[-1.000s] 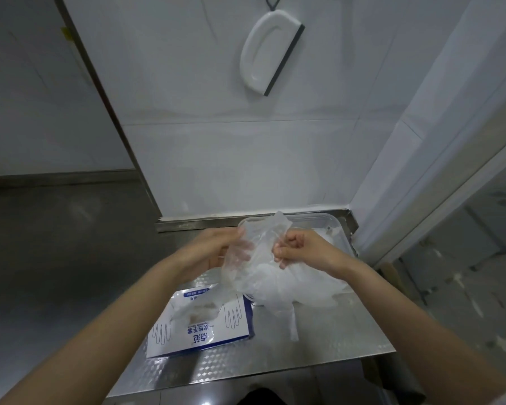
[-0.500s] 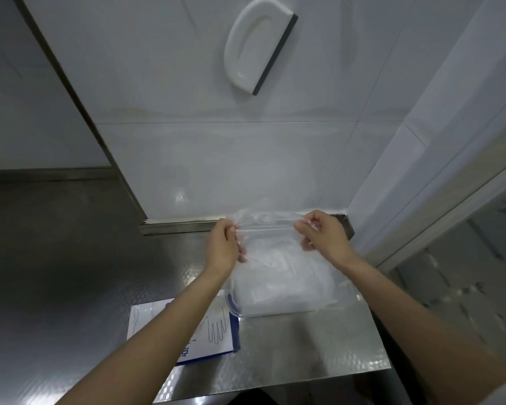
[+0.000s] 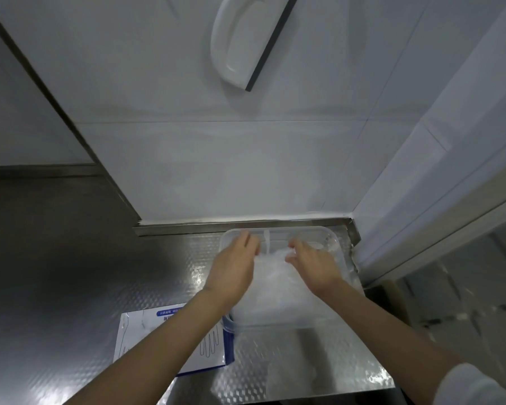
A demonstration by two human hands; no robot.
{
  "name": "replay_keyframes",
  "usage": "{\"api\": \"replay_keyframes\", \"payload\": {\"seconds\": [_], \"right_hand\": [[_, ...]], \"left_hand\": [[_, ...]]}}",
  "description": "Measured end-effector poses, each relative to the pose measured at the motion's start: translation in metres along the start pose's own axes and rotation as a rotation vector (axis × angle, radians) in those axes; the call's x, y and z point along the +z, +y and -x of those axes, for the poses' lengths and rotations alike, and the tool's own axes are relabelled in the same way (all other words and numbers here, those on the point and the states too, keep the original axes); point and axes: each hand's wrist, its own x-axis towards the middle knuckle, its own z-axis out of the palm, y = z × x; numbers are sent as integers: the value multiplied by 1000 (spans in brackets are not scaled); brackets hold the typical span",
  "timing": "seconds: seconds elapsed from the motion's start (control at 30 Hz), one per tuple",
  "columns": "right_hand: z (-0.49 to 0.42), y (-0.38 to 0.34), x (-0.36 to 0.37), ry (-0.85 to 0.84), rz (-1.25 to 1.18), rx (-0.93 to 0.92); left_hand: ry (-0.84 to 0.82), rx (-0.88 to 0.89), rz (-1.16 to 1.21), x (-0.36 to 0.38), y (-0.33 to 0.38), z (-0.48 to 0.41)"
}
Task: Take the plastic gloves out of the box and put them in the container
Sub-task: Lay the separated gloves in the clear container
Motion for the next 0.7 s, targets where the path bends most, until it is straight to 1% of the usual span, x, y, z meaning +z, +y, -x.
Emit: {"api": "replay_keyframes", "payload": {"seconds": [0.07, 0.1, 0.2, 0.23, 0.27, 0.3, 0.33, 0.4, 0.43, 0.5, 0.53, 0.57, 0.63, 0.67, 0.7], "right_hand": [[-2, 2, 6, -47, 68, -16], [-3, 2, 8, -57, 84, -20], [-6, 6, 10, -66, 137, -10], [-5, 6, 10, -49, 142, -14], [-4, 6, 11, -21, 145, -23], [-1, 7, 10, 23, 137, -44], [2, 8, 9, 107, 104, -98], [9, 8, 8, 276, -2, -267], [12, 10, 10, 334, -16, -363], [15, 12, 12, 346, 10, -531], [16, 12, 14, 336, 1, -580], [16, 12, 17, 317, -16, -596], [13, 14, 24, 271, 19, -597], [11, 14, 25, 233, 67, -565], [11, 13, 25, 144, 103, -511]], "left_hand": [[-119, 154, -66, 16, 3, 0], [-183, 196, -105, 26, 1, -1], [-451, 186, -336, 48, -8, -6], [-521, 172, -418, 51, -10, -6], [-552, 159, -483, 53, -10, -7], [-537, 147, -520, 56, -10, -9], [-486, 134, -513, 58, -9, -11], [-334, 104, -414, 52, -2, -13], [-254, 118, -388, 47, 1, -14], [-106, 187, -354, 38, 7, -15], [-48, 238, -336, 34, 10, -15], [-82, 262, -301, 33, 12, -13], [-239, 272, -251, 39, 13, -11], [-336, 262, -264, 44, 12, -10], [-420, 242, -297, 49, 9, -10]]}}
